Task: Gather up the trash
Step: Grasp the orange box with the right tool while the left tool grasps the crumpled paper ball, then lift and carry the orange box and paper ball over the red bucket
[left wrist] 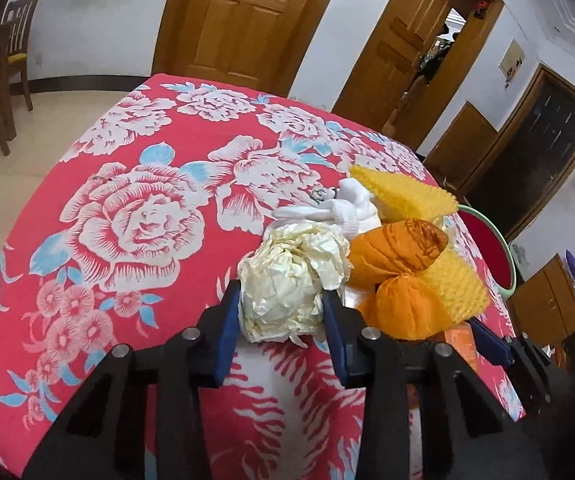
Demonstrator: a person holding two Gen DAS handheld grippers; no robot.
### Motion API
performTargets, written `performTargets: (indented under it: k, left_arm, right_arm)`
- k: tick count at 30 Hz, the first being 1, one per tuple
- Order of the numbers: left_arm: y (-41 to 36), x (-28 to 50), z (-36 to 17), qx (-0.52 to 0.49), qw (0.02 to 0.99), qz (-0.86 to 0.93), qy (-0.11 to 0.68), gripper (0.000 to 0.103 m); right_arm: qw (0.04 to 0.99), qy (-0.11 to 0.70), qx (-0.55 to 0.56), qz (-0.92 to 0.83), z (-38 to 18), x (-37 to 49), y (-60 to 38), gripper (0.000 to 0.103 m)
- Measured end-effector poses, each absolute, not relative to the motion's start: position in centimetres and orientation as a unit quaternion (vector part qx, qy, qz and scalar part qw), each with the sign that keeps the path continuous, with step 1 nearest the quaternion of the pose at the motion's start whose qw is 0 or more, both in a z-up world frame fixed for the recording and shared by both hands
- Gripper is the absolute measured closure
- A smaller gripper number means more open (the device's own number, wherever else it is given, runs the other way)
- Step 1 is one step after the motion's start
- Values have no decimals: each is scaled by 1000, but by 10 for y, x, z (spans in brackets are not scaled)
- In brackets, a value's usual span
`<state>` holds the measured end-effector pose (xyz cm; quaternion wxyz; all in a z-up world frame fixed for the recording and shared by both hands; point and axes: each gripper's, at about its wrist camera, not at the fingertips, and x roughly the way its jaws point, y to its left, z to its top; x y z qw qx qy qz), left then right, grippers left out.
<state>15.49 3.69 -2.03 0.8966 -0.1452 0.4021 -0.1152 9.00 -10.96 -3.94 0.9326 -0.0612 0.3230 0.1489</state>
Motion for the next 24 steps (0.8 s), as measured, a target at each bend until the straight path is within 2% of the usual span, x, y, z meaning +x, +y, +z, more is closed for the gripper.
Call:
performTargets:
  k: [9, 24]
  left_arm:
    - [31, 126, -2, -120, 910, -116, 379, 64]
    - [19, 78, 22, -128, 921, -147, 338, 64]
  right_arm:
    - [933, 328, -39, 144, -35, 81, -125, 42]
    - [951, 280, -15, 128, -17, 38, -160, 42]
